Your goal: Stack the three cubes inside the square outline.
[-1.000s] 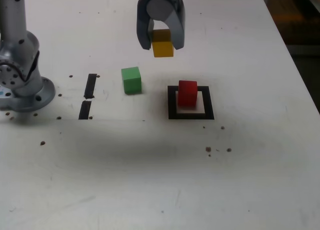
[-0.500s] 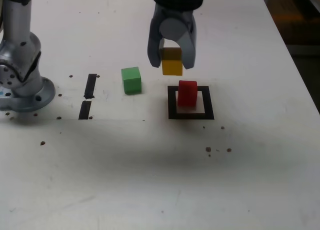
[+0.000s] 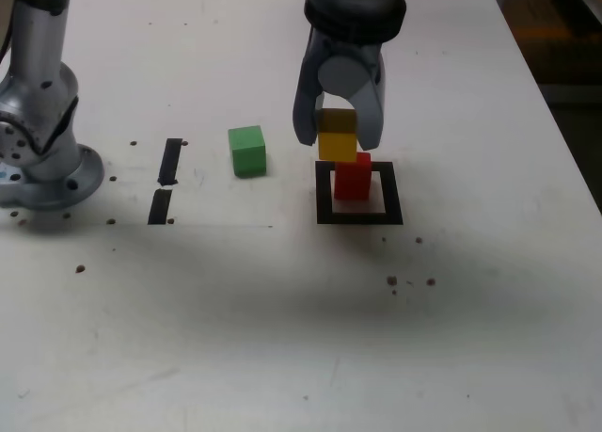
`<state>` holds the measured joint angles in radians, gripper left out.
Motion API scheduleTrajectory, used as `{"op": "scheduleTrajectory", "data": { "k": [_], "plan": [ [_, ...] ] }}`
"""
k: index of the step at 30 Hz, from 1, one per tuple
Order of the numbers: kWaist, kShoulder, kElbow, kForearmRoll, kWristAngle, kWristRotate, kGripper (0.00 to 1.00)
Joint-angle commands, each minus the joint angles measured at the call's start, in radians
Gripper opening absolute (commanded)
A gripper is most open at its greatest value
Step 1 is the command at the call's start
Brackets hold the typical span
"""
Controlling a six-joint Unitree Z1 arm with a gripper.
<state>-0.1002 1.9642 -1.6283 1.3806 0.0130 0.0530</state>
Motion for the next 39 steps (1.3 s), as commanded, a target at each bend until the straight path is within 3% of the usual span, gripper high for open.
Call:
{"op": "scheduleTrajectory", "data": {
  "k": [1,25,39],
  "plan": [
    [-0.003,0.006,-0.007,-0.007,-0.002,0.000,0.10],
    [0.007,0.034,0.012,-0.056,0.043,0.005,0.16],
    [0.013,0.035,0.023,-0.066,0.045,0.005,0.35]
  ]
}}
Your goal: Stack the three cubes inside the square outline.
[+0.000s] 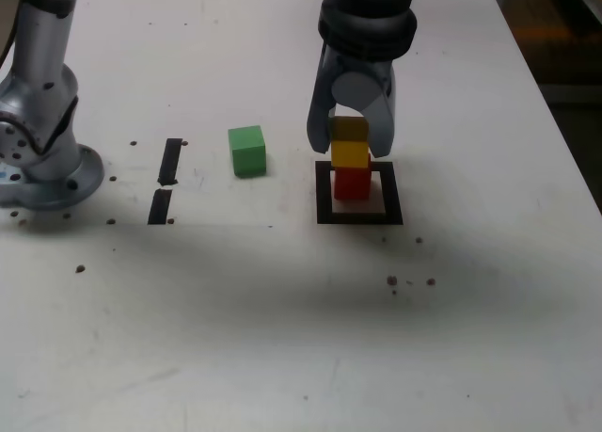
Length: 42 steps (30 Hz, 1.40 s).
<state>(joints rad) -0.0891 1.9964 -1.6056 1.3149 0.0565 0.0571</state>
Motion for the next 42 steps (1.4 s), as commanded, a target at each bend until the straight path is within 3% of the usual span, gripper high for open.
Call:
{"op": "scheduleTrajectory", "data": {
  "k": [1,10,25,30,37,42],
  "plan": [
    [0.002,0.002,0.000,0.000,0.002,0.001,0.37],
    [0.003,0.005,0.002,0.000,-0.001,0.001,0.51],
    [0.003,-0.005,0.012,-0.006,0.001,0.007,0.89],
    [0.003,-0.032,0.009,0.004,0.025,0.004,0.92],
    [0.017,-0.145,0.035,0.048,0.090,-0.019,0.93],
    [0.068,-0.246,0.124,0.066,0.097,-0.026,0.94]
  ]
}}
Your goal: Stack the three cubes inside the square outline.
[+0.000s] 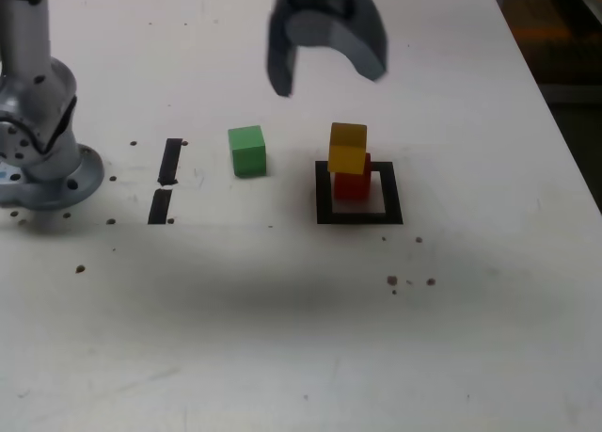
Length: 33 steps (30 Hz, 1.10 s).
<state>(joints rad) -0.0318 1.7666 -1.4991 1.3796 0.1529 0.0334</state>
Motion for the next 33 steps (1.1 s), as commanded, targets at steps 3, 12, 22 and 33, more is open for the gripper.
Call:
{"op": "scheduleTrajectory", "data": {
  "k": [3,12,22,33],
  "plan": [
    [0.051,-0.062,0.084,0.004,-0.003,-0.004,0.94],
    [0.142,-0.130,0.227,0.002,-0.029,0.008,0.94],
    [0.158,-0.108,0.342,-0.082,-0.093,0.013,0.96],
    [0.202,-0.055,0.415,-0.187,-0.123,0.016,0.97]
  ]
}}
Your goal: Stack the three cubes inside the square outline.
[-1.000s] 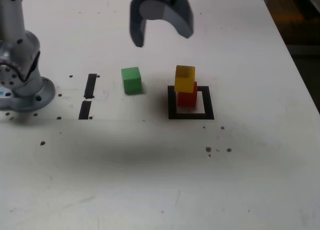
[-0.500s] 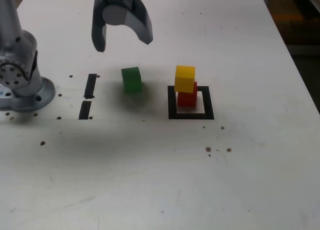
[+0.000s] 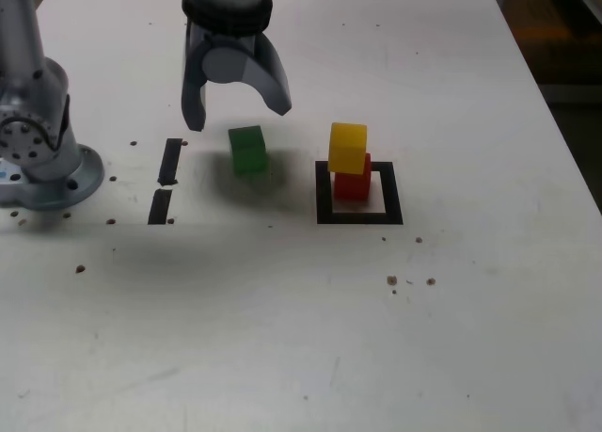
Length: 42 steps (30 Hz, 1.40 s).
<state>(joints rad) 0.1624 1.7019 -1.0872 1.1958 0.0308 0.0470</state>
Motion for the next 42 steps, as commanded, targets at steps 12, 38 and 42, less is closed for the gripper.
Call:
{"op": "scheduleTrajectory", "data": {
  "k": [12,38,42],
  "plan": [
    [0.036,0.069,0.013,-0.056,-0.006,0.025,0.99],
    [0.061,0.148,0.027,-0.125,-0.045,0.081,0.78],
    [0.063,0.153,0.033,-0.135,-0.057,0.083,0.67]
  ]
}}
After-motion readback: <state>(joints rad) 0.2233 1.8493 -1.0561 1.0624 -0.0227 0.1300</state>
